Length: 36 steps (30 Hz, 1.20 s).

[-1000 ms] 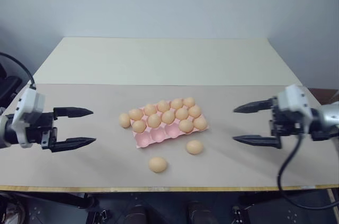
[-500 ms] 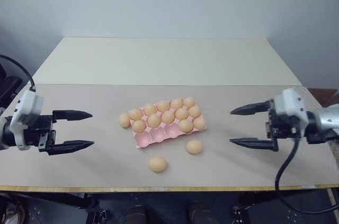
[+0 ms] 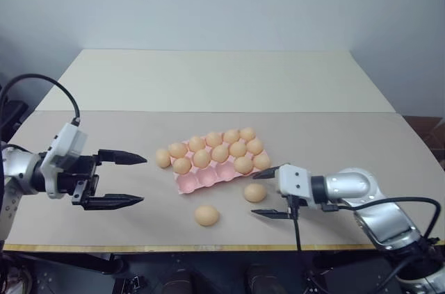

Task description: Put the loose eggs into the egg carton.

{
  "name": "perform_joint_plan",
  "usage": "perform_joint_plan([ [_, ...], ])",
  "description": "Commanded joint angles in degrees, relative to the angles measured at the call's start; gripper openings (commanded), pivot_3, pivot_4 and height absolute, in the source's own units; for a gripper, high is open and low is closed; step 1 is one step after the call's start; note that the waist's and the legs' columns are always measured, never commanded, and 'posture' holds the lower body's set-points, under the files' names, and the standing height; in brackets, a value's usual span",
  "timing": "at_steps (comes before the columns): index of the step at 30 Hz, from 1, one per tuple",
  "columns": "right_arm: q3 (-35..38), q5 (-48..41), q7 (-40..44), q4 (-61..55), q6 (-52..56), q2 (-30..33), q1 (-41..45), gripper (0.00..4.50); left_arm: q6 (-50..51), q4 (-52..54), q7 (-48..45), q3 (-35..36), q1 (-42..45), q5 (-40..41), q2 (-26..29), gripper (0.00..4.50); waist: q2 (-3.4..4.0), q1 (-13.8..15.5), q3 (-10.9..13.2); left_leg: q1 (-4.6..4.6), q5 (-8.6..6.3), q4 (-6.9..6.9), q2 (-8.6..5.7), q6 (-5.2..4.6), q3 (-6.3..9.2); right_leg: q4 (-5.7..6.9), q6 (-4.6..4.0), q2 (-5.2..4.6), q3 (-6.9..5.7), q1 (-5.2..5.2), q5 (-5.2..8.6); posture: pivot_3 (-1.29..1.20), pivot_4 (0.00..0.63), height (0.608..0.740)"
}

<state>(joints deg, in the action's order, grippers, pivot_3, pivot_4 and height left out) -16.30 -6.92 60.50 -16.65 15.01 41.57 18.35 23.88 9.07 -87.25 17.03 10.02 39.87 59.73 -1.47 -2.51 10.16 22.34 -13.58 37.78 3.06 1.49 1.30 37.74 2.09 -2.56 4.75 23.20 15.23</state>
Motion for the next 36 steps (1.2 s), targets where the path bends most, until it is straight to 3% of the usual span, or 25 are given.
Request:
perform_joint_plan([
  [1,-0.5,2.0,-2.0,1.3,-0.7,-1.3,1.1,4.10,-0.2,1.1,-0.3,0.4,1.0,0.9,0.2,4.50,0.00,0.0,0.0,0.03,0.00,0.00,0.00,0.00,-0.01,-0.01,0.00,-0.01,0.00,0.02,0.00,0.00,0.150,0.740],
  [7,0.3,1.7,-1.9,1.0,-1.0,-2.0,1.4,2.22,-0.5,1.3,0.4,0.7,0.7,0.5,-0.2,4.50,0.00,0.0,0.0,0.03,0.00,0.00,0.00,0.00,0.01,0.00,0.00,0.00,-0.01,0.02,0.00,0.00,0.150,0.740],
  [9,1.7,0.4,-1.7,-0.2,-0.6,-2.0,2.0,1.83,-0.5,1.3,0.8,1.2,0.5,0.5,-0.3,4.50,0.00,0.0,0.0,0.01,0.00,0.00,0.00,0.00,0.01,0.02,0.00,0.00,-0.01,0.01,0.00,0.00,0.150,0.740],
  [15,4.8,-5.6,-3.6,-2.2,5.3,-6.2,8.9,1.83,0.8,0.5,4.1,4.4,1.0,2.1,-1.0,4.50,0.00,-0.4,0.0,0.00,0.00,0.00,0.01,0.00,0.01,0.06,-0.01,0.00,0.01,0.02,-0.01,0.00,0.150,0.740],
  [21,-0.6,0.0,-7.5,5.9,3.2,-13.3,15.4,1.83,0.9,1.2,6.1,5.8,0.4,2.5,-1.7,4.50,-0.01,0.0,0.0,-0.01,0.00,0.00,0.01,0.00,0.04,0.10,-0.03,0.01,-0.02,0.02,0.01,0.00,0.150,0.740],
  [25,-3.6,4.0,-8.0,10.9,0.6,-14.6,17.1,1.83,0.9,2.2,6.0,6.4,-0.7,2.8,-1.6,4.50,0.00,0.2,0.0,0.04,0.00,0.00,0.00,0.00,0.04,0.08,-0.04,0.00,-0.03,0.05,0.00,0.00,0.150,0.740],
  [33,-3.4,3.4,-5.5,10.5,1.3,-14.5,17.2,4.38,0.8,2.4,6.2,6.8,-1.4,3.1,-1.2,4.50,0.00,0.0,0.0,0.01,0.00,0.00,0.01,0.00,0.05,0.13,-0.05,0.01,-0.03,0.06,0.00,0.00,0.150,0.740],
  [36,0.2,-0.7,-3.7,6.7,3.6,-12.8,16.9,4.45,0.4,2.0,5.8,6.7,-1.2,2.8,-1.1,4.50,0.01,0.0,0.0,0.02,0.00,0.00,0.01,0.00,0.05,0.12,-0.05,0.01,-0.03,0.06,0.00,0.00,0.150,0.740],
])
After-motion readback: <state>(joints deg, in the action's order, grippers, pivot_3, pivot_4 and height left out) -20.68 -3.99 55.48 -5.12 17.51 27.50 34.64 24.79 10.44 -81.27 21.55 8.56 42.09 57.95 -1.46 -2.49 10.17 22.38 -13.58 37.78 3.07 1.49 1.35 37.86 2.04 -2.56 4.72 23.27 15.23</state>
